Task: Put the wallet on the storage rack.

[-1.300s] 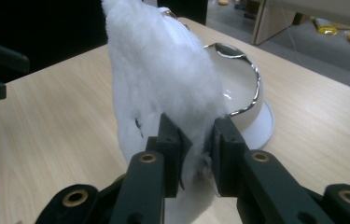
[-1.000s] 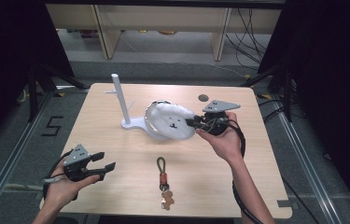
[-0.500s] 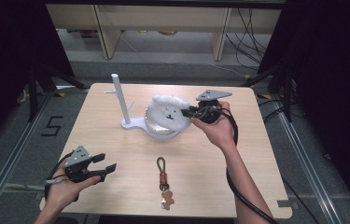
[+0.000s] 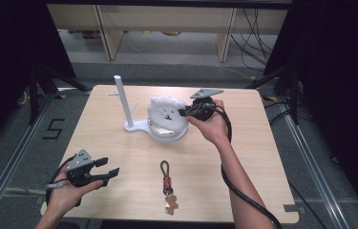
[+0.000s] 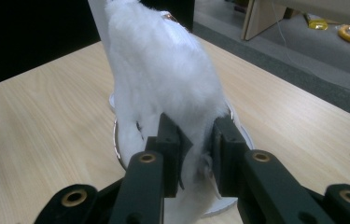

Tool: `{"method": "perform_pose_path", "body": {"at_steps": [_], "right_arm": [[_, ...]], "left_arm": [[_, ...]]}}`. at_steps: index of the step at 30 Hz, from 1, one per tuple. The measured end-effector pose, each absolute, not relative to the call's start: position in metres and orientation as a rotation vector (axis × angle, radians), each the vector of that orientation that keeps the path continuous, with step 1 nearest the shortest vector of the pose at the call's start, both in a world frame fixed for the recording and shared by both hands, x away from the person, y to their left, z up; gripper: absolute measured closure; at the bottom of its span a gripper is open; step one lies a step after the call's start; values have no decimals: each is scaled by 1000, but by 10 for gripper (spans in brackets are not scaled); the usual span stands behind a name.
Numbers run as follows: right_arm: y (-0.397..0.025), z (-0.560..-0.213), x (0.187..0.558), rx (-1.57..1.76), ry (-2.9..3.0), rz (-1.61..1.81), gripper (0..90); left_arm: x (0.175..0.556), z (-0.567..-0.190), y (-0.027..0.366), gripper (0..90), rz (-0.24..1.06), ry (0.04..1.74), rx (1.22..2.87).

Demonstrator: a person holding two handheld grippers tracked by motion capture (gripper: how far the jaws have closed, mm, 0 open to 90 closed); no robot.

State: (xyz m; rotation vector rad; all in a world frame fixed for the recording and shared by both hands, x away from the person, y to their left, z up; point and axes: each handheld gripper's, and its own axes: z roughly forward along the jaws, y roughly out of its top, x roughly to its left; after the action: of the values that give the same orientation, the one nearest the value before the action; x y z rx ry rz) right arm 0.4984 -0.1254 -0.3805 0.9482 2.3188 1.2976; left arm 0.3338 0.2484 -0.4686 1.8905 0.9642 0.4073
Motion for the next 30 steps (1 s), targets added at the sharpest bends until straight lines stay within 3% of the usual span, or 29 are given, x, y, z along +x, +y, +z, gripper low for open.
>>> {"method": "perform_pose_path", "body": {"at_steps": [18,30], "right_arm": [[-110,-403,522,1019,2333,1161,745],[-106,-406,524,991,2318,1043,673]], "left_arm": [[334,-471,244,358,401,958,1906],[334,-473,239,362,393,943,1924]]}}
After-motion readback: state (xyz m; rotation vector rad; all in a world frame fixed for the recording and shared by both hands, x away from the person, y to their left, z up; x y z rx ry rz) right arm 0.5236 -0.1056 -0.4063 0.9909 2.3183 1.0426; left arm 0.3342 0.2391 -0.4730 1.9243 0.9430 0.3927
